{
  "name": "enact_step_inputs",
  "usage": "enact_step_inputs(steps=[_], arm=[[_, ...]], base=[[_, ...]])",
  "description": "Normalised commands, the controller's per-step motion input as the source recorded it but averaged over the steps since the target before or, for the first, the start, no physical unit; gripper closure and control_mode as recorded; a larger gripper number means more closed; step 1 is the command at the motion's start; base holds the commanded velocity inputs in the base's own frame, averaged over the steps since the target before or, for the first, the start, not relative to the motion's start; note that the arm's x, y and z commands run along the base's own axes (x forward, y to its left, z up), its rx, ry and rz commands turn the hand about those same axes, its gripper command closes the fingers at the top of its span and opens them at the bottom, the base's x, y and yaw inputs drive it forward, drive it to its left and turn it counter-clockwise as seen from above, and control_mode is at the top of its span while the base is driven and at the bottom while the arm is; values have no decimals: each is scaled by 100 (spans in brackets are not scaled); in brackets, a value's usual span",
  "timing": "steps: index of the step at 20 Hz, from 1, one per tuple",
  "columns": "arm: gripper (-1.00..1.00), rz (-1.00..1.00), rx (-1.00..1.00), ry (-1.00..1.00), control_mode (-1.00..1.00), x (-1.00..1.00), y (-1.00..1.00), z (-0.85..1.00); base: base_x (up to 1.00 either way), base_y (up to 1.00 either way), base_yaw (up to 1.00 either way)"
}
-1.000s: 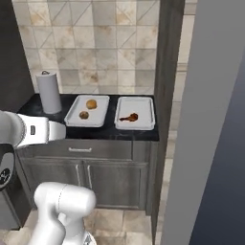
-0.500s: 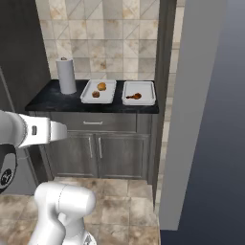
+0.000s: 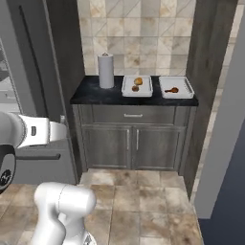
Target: Place one potato and one chicken drumstick in each tupperware on the nearby counter, to pack two identical lunches.
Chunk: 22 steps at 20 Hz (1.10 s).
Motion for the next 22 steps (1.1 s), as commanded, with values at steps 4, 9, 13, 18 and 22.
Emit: enact_step_inputs(steps=[4, 9, 13, 18, 22], arm=[[-100, 0, 0, 0, 100, 0, 0, 0], [-100, 0, 0, 0, 100, 0, 0, 0], [-100, 0, 0, 0, 100, 0, 0, 0], [-100, 0, 0, 0, 100, 0, 0, 0], [-100, 0, 0, 0, 100, 0, 0, 0]], base=[[-25, 100, 0], [-20, 100, 0], [-9, 100, 0], [0, 100, 0], [33, 84, 0]])
